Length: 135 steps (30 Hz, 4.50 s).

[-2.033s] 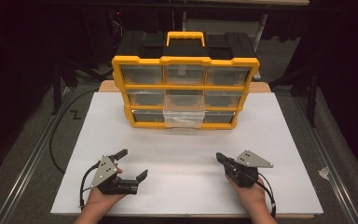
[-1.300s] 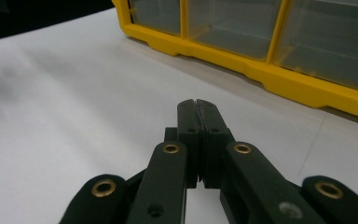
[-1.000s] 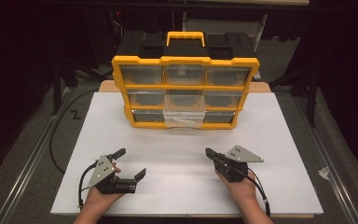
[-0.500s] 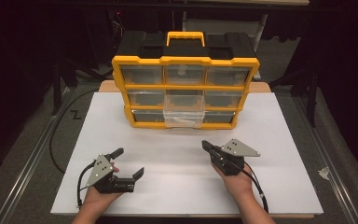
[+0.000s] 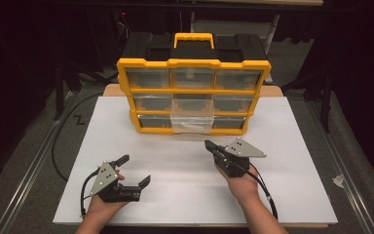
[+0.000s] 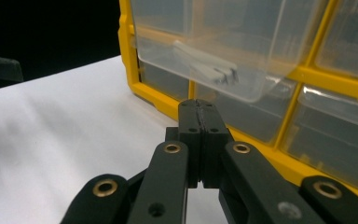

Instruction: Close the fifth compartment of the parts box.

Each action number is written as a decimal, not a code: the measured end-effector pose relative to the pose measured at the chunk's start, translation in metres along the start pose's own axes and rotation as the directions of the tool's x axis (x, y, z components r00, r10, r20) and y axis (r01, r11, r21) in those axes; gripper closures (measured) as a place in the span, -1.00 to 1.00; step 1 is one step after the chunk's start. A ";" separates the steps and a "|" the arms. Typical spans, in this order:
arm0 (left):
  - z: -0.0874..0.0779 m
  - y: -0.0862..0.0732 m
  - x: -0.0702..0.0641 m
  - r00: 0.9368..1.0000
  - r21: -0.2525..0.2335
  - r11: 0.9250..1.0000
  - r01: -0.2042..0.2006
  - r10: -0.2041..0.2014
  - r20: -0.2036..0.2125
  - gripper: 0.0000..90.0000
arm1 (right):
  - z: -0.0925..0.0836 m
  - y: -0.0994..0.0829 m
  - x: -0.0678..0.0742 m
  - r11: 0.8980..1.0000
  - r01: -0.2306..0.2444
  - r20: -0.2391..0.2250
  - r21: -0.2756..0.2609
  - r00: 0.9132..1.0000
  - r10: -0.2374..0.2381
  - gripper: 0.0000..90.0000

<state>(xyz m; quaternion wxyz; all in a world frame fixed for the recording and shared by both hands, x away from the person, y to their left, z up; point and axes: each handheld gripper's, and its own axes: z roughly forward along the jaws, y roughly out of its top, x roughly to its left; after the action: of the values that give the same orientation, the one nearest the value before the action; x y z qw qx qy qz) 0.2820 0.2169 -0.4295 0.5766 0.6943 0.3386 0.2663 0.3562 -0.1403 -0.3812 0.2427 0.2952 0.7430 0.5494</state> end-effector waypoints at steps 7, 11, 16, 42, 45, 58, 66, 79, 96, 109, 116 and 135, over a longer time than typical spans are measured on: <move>0.000 0.000 0.000 1.000 0.001 1.000 -0.004 0.004 0.004 -0.97 | 0.003 0.011 0.002 1.000 0.005 -0.002 -0.020 1.000 -0.005 1.00; 0.000 0.000 0.000 1.000 -0.001 1.000 -0.002 0.002 0.003 -0.97 | 0.004 0.017 0.001 1.000 0.010 0.004 -0.029 1.000 -0.010 1.00; 0.000 0.000 -0.001 1.000 0.001 1.000 -0.004 0.004 0.005 -0.97 | 0.006 0.024 0.001 0.999 0.006 0.011 -0.039 1.000 -0.005 1.00; -0.003 0.001 -0.001 1.000 -0.016 1.000 0.005 -0.005 0.007 -0.97 | 0.022 0.051 0.007 0.998 0.044 0.018 -0.050 0.999 -0.043 1.00; -0.003 0.001 0.000 1.000 -0.016 1.000 0.005 -0.004 0.008 -0.97 | 0.024 0.052 0.006 0.998 0.040 0.022 -0.051 0.999 -0.039 1.00; -0.003 0.001 0.000 1.000 -0.019 1.000 0.007 -0.007 0.008 -0.97 | 0.028 0.055 0.004 0.998 0.048 0.025 -0.050 0.999 -0.047 1.00; -0.004 0.001 0.000 1.000 -0.020 1.000 0.009 -0.009 0.008 -0.97 | 0.032 0.058 0.002 0.998 0.050 0.034 -0.047 0.998 -0.048 1.00; -0.005 0.001 0.001 1.000 -0.024 1.000 0.011 -0.010 0.010 -0.97 | 0.039 0.060 -0.005 0.998 0.048 0.054 -0.036 0.997 -0.046 1.00; -0.005 0.001 0.001 1.000 -0.029 0.999 0.020 -0.019 0.012 -0.97 | 0.055 0.054 -0.018 0.999 0.043 0.103 0.005 0.994 -0.043 1.00; -0.005 0.001 0.001 1.000 -0.026 0.999 0.020 -0.019 0.014 -0.97 | 0.066 0.053 -0.031 0.999 0.022 0.135 0.026 0.990 -0.025 1.00; -0.005 0.001 0.001 1.000 -0.027 0.999 0.022 -0.022 0.014 -0.97 | 0.074 0.057 -0.035 0.999 0.027 0.151 0.038 0.988 -0.032 1.00; -0.005 0.000 0.001 1.000 -0.022 1.000 0.023 -0.022 0.015 -0.97 | 0.084 0.063 -0.046 0.997 0.013 0.184 0.071 0.983 -0.026 1.00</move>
<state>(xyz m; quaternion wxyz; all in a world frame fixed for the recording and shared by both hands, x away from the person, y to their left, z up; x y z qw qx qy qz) 0.2789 0.2207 -0.4284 0.5897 0.6860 0.3391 0.2583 0.4572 -0.1020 -0.3427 0.3056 0.3458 0.7388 0.4912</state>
